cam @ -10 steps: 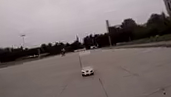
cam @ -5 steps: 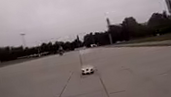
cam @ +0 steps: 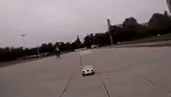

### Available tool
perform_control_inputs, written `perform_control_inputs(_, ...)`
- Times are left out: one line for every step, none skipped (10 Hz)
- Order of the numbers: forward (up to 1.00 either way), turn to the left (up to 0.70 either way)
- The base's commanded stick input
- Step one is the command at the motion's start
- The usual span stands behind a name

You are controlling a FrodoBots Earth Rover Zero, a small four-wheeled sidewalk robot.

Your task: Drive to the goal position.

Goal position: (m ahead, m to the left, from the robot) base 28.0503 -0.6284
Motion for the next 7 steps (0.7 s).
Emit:
perform_control_inputs(1.00, 0.00)
perform_control_inputs(1.00, 0.00)
perform_control_inputs(1.00, 0.00)
perform_control_inputs(1.00, 0.00)
perform_control_inputs(1.00, 0.00)
perform_control_inputs(1.00, 0.00)
perform_control_inputs(1.00, 0.00)
